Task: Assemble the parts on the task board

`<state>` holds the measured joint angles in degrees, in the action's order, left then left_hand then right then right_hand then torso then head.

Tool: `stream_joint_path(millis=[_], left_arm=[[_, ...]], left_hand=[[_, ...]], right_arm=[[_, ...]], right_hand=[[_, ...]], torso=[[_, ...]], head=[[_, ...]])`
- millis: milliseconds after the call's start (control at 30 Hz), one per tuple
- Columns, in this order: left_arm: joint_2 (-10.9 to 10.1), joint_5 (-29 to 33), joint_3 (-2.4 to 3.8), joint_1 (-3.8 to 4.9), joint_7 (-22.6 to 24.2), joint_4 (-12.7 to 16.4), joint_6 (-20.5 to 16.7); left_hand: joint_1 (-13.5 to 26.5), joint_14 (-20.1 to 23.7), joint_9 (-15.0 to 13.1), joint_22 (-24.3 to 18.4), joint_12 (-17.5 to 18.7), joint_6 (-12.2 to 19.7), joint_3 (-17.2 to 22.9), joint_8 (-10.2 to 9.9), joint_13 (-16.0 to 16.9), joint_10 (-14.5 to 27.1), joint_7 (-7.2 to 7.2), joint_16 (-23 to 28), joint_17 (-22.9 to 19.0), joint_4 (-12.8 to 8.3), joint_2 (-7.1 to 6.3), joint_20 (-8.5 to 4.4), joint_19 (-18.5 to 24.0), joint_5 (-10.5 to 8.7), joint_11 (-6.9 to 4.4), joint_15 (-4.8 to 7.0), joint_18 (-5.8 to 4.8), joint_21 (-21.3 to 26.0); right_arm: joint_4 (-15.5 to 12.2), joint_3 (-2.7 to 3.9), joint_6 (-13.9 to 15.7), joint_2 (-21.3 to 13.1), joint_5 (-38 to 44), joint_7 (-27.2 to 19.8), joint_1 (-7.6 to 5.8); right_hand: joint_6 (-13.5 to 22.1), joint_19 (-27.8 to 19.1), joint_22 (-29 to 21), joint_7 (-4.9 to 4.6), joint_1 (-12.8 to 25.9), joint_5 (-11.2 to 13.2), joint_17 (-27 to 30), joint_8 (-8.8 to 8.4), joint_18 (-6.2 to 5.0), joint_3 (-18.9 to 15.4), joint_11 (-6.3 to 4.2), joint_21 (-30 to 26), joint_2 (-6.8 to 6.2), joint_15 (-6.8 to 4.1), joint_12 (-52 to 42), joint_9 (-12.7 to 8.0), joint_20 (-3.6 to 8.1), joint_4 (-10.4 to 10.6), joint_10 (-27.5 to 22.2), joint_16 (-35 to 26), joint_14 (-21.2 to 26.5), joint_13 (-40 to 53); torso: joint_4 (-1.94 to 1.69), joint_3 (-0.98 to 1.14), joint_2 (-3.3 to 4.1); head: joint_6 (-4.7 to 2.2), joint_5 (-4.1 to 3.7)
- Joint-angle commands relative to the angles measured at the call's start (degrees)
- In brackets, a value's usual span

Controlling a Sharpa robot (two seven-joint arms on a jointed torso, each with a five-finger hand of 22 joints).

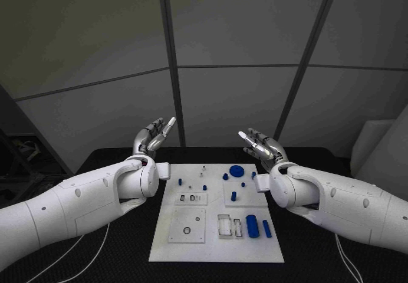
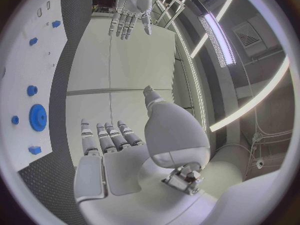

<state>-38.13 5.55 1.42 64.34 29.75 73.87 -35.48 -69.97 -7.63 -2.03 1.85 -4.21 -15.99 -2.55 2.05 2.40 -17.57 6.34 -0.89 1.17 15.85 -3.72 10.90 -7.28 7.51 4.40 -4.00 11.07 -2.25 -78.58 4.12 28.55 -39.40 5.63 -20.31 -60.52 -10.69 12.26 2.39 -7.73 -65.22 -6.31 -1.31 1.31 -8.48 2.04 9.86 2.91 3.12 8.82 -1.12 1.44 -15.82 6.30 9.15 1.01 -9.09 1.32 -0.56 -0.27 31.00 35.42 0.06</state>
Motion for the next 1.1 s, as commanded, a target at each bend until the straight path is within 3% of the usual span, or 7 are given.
stream_joint_path(millis=[33,300,333,400,800,900,1100], left_arm=[[0.2,2.1,0.09,0.19,2.0,-0.4,4.3],[0.2,2.1,0.09,0.19,2.0,-0.4,4.3],[-1.4,1.9,0.08,0.24,0.9,-0.1,7.0],[-1.8,1.4,0.08,0.25,0.6,0.2,7.8],[-5.4,-0.8,0.07,0.25,0.0,4.5,13.0],[-6.6,-1.9,0.08,0.25,-0.8,6.3,14.7],[-9.1,-4.0,0.09,0.26,-1.8,10.7,16.0]], left_hand=[[-2.7,-0.6,-0.2,0.1,-0.7,-1.1,-0.2,0.4,0.2,-1.0,0.58,-0.3,0.1,0.7,0.37,0.74,0.0,0.36,0.48,-0.4,-0.68,-0.4],[-3.7,-1.2,-0.3,0.3,-1.5,-1.7,-0.4,0.6,0.3,-2.0,1.55,-0.4,0.2,0.4,1.07,0.98,-0.2,0.47,1.45,-1.13,-0.72,-0.7],[-3.9,-1.4,-0.3,0.3,-1.7,-1.9,-0.5,0.7,0.3,-2.3,1.78,-0.5,0.2,0.3,1.25,1.06,-0.2,0.52,1.67,-1.32,-0.74,-0.7],[-4.2,-2.0,-0.3,0.4,-2.2,-2.4,-0.7,0.8,0.4,-3.1,2.35,-0.5,0.3,0.1,1.62,1.28,-0.5,0.56,2.24,-1.75,-0.79,-1.0],[-6.1,-9.7,-1.0,2.0,-6.1,-8.9,-2.7,2.8,0.9,-11.4,5.16,-1.5,1.0,-2.9,4.1,3.65,-5.0,0.4,5.09,-4.5,-0.94,-4.3],[-6.4,-15.7,-1.2,3.3,-7.9,-11.2,-3.4,3.4,1.2,-16.1,6.43,-2.4,1.5,-4.1,5.04,5.36,-9.7,0.38,6.51,-6.01,-0.77,-7.1],[-6.8,-28.7,-1.7,6.4,-9.2,-18.1,-4.9,5.3,1.3,-22.0,7.61,-4.1,2.2,-6.5,6.04,5.77,-22.9,0.65,7.68,-6.96,-1.14,-14.7]], right_arm=[[1.7,0.52,-11.4,0.8,5.4,5.7,-0.2],[3.3,1.1,-14.8,1.5,6.8,7.6,-0.28],[4.6,1.13,-5.7,-0.7,21.4,4.6,-0.35],[5.2,1.14,-5.0,-0.7,23.9,4.5,-0.45],[6.1,1.16,-5.2,-1.4,35.9,6.1,-2.0],[6.6,1.16,-7.4,-1.3,39.8,7.1,-2.91],[6.8,1.17,-10.7,-1.3,51.0,10.6,-5.15]], right_hand=[[-7.2,4.2,1.1,-5.53,-6.9,-0.2,-0.8,1.35,-1.81,1.4,1.44,2.4,0.07,1.17,-1.3,0.8,-0.68,-3.2,7.6,1.5,-7.6,0.8],[-29.9,24.1,5.2,-7.11,-12.6,-0.7,-2.6,5.78,-0.91,2.0,3.02,11.9,-0.16,2.63,-5.4,2.7,-0.79,-8.9,34.5,6.2,-34.8,2.5],[-32.1,25.0,5.4,-6.94,-13.0,-0.8,-2.8,6.2,-1.04,2.1,2.89,12.4,-0.22,2.54,-5.8,2.9,-0.68,-9.4,37.1,6.7,-37.6,2.6],[-35.5,26.5,5.4,-6.56,-13.5,-0.9,-2.6,6.56,-1.24,2.2,2.52,13.1,-0.21,2.23,-5.8,2.9,-0.59,-10.2,40.3,6.8,-39.8,2.5],[-43.3,34.2,5.7,-4.17,-14.6,-1.2,-2.9,5.94,-2.22,3.1,-0.06,16.6,-0.08,-0.6,-4.4,2.5,1.34,-13.6,48.4,7.1,-50.1,2.5],[-45.0,36.8,6.0,-3.45,-14.3,-1.2,-3.2,5.56,-2.13,3.7,-0.93,18.0,-0.02,-1.76,-4.1,2.5,2.6,-14.3,51.2,7.4,-53.3,2.4],[-47.4,40.5,7.3,-2.67,-14.3,-1.9,-3.7,4.85,-2.1,5.3,-1.98,21.2,-0.35,-3.47,-2.8,2.5,4.62,-16.4,54.5,7.6,-58.5,2.3]], torso=[[-0.01,-0.01,0.01],[-0.01,-0.01,0.01],[-0.32,-0.4,1.0],[-0.27,-0.38,1.08],[-0.67,-0.48,2.71],[-0.69,-0.55,3.49],[-0.91,-0.62,5.4]], head=[[-0.01,0.0],[-0.01,0.0],[0.51,-1.18],[0.52,-1.21],[0.25,-1.79],[0.03,-2.04],[-0.35,-2.3]])
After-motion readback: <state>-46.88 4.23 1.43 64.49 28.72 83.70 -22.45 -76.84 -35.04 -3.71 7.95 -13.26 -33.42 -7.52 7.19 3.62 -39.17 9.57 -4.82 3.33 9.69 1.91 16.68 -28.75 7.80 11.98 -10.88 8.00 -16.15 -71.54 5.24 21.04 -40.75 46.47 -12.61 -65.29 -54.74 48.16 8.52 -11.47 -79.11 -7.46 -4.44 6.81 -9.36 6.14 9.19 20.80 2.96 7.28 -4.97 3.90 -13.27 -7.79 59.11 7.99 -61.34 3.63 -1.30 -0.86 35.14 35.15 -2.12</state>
